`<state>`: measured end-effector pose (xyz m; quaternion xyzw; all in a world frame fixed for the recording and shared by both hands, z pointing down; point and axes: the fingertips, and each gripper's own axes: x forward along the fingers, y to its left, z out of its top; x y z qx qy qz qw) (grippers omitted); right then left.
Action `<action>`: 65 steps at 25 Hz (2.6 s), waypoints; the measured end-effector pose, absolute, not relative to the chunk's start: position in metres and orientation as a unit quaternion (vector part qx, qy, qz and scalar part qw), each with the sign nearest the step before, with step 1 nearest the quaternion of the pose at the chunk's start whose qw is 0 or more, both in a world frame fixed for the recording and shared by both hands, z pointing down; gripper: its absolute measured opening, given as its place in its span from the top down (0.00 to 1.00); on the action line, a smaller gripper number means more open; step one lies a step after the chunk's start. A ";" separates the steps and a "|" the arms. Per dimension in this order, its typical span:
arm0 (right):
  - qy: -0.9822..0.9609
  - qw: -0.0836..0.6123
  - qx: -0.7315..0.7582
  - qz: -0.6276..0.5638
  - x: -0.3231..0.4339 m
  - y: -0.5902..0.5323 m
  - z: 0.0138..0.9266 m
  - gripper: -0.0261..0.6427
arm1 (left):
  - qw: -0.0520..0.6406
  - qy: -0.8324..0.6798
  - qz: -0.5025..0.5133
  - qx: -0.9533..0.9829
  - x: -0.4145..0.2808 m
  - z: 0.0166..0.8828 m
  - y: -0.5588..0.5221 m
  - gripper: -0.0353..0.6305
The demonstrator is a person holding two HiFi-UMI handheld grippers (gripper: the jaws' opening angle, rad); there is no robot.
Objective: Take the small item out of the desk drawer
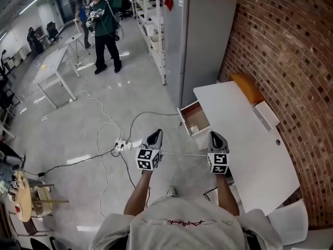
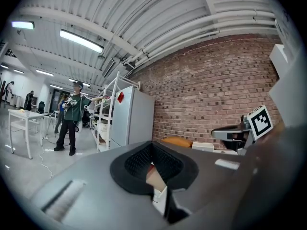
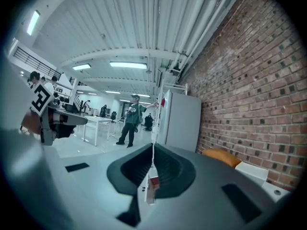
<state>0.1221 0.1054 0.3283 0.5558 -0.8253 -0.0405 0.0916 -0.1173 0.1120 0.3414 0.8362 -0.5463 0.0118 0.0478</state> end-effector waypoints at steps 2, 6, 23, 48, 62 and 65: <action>-0.823 0.091 0.559 -0.041 0.116 0.090 0.327 0.94 | 0.048 -0.545 0.009 0.837 -0.124 0.340 0.095 0.93; -0.819 0.092 0.564 -0.040 0.109 0.065 0.330 0.94 | 0.046 -0.540 0.013 0.840 -0.133 0.344 0.067 0.93; -0.806 0.096 0.583 -0.034 0.097 0.028 0.344 0.94 | 0.049 -0.523 0.014 0.851 -0.148 0.349 0.016 0.93; -0.823 0.111 0.557 -0.009 0.102 -0.093 0.378 0.94 | 0.075 -0.523 0.038 0.848 -0.116 0.388 -0.099 0.93; -0.849 0.102 0.517 -0.033 0.111 -0.228 0.352 0.94 | 0.068 -0.541 0.035 0.838 -0.079 0.373 -0.227 0.93; -0.853 0.099 0.511 -0.030 0.116 -0.246 0.355 0.94 | 0.066 -0.546 0.038 0.834 -0.072 0.373 -0.245 0.93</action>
